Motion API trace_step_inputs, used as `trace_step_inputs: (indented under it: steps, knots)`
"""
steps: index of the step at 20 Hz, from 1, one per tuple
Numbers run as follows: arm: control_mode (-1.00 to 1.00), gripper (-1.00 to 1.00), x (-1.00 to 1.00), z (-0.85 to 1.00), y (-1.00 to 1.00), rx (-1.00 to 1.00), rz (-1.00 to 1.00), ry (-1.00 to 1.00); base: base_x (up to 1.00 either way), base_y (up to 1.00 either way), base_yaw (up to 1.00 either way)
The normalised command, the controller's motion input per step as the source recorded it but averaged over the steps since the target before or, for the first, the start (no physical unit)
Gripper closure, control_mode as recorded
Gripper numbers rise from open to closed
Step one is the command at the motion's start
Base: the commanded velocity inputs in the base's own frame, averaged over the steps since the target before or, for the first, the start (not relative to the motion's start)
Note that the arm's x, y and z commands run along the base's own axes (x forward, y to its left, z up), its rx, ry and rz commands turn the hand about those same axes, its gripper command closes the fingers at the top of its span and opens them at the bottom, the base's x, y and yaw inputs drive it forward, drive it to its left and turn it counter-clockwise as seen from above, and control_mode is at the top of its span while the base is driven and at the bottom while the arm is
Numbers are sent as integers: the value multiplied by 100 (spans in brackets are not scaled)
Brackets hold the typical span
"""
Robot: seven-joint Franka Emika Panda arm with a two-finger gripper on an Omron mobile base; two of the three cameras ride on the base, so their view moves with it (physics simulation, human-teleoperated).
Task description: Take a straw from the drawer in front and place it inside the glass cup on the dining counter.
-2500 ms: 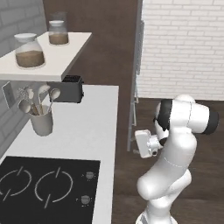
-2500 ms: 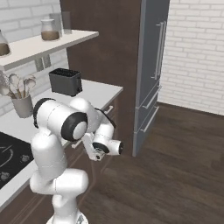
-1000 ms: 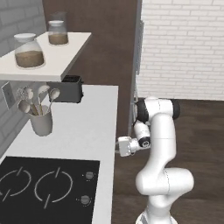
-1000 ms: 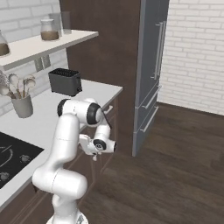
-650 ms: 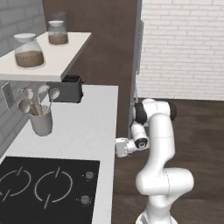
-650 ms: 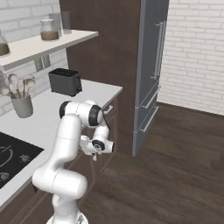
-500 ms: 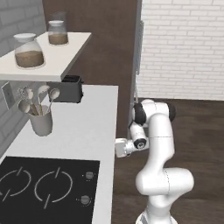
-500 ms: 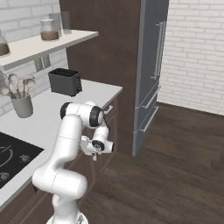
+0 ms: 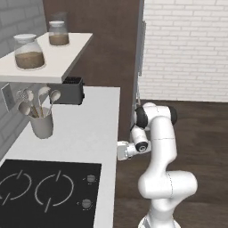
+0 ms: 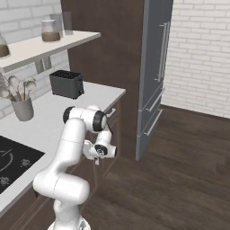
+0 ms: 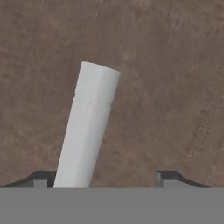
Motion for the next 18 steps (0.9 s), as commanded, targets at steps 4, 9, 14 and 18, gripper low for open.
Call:
trace_step_inputs:
  steps: [4,9,14,18]
  knots:
    - [-100,100,-16,1,-5,0,0,0,0,0,0]
    - [-100,100,-34,3,-52,0,-1,0,0,0,0]
    - [-100,100,-52,0,-98,4,-5,0,0,0,0]
    - [-100,100,-53,0,-100,11,-12,0,0,0,0]
